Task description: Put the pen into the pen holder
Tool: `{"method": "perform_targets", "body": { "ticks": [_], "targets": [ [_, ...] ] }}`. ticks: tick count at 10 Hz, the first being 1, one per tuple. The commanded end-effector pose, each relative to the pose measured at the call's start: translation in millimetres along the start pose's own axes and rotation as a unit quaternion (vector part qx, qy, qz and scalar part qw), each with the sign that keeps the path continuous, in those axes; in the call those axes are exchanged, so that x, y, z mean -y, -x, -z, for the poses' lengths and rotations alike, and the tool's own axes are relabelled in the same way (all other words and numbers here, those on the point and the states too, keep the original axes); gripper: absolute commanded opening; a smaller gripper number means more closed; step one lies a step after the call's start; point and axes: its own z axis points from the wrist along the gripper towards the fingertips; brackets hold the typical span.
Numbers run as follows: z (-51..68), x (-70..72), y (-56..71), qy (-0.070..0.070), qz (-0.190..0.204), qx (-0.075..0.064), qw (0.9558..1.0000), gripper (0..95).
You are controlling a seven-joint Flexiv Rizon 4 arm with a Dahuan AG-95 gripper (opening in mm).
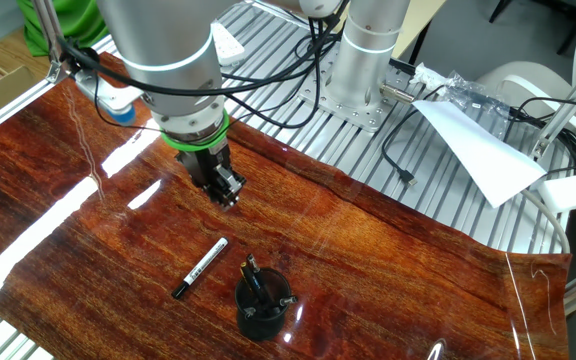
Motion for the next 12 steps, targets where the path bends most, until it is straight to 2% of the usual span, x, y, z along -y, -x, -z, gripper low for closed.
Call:
{"method": "perform_targets", "body": {
  "ticks": [1,2,10,11,12],
  "targets": [
    [-0.1,0.0,0.3,0.001,0.000,-0.004,1.0000,19.0],
    [-0.9,-0.1,0.5,0.001,0.000,-0.004,1.0000,0.0],
    [-2.6,0.1,1.1,0.001,-0.003,-0.006,1.0000,0.0],
    [-2.9,0.1,1.2,0.001,-0.003,-0.006,1.0000,19.0],
    [-3.9,0.1,1.6,0.001,-0.003,-0.007,1.0000,19.0]
  ]
}}
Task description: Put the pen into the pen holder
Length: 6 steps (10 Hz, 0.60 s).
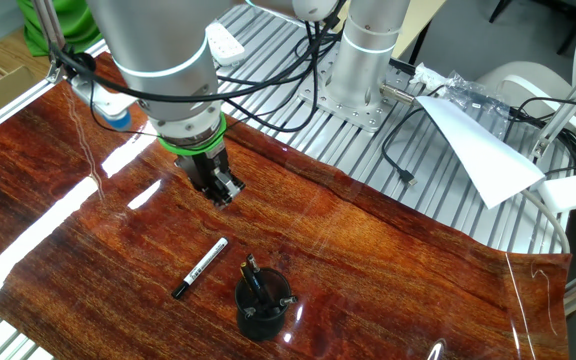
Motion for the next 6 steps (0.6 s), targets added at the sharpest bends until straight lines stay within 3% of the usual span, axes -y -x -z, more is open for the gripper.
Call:
{"method": "perform_targets", "body": {
  "ticks": [1,6],
  "targets": [
    [-3.0,0.0,0.4,0.000,-0.001,0.001,1.0000,19.0],
    [-6.6,0.8,4.1,0.001,-0.003,-0.008,1.0000,19.0]
  ]
}}
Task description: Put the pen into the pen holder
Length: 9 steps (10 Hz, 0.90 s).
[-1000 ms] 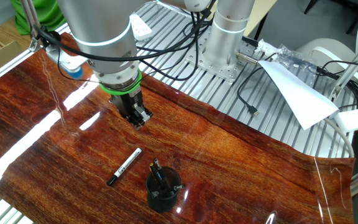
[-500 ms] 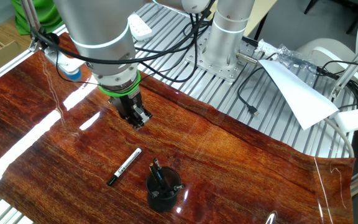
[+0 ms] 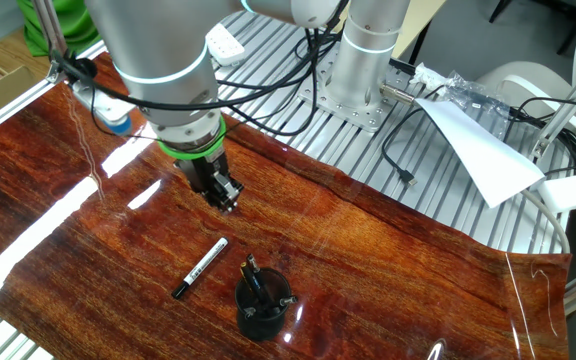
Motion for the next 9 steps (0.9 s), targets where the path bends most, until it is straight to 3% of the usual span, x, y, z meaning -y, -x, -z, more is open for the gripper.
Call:
{"method": "perform_targets", "body": {
  "ticks": [1,9],
  "targets": [
    [-0.9,0.6,0.0,-0.001,0.000,0.004,1.0000,19.0],
    [-15.3,1.3,6.8,0.010,0.001,0.008,0.9999,19.0]
  ]
}}
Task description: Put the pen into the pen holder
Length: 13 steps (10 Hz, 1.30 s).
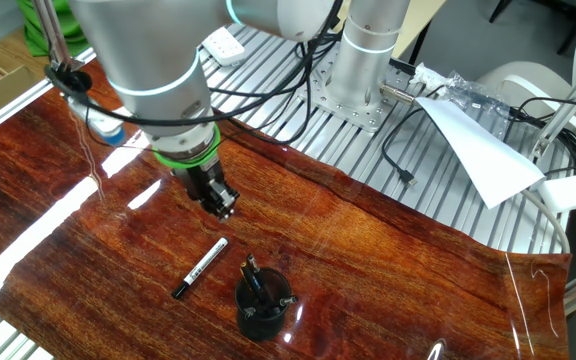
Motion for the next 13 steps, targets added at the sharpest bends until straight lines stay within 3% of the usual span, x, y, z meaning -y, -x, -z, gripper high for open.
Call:
{"method": "perform_targets", "body": {
  "ticks": [1,7,13],
  "targets": [
    [-0.4,0.6,0.8,0.001,0.001,0.000,1.0000,19.0],
    [-13.7,1.9,9.5,0.012,0.003,-0.002,0.9999,19.0],
    [-18.5,2.3,12.5,0.017,0.001,-0.005,0.9999,19.0]
  ]
}}
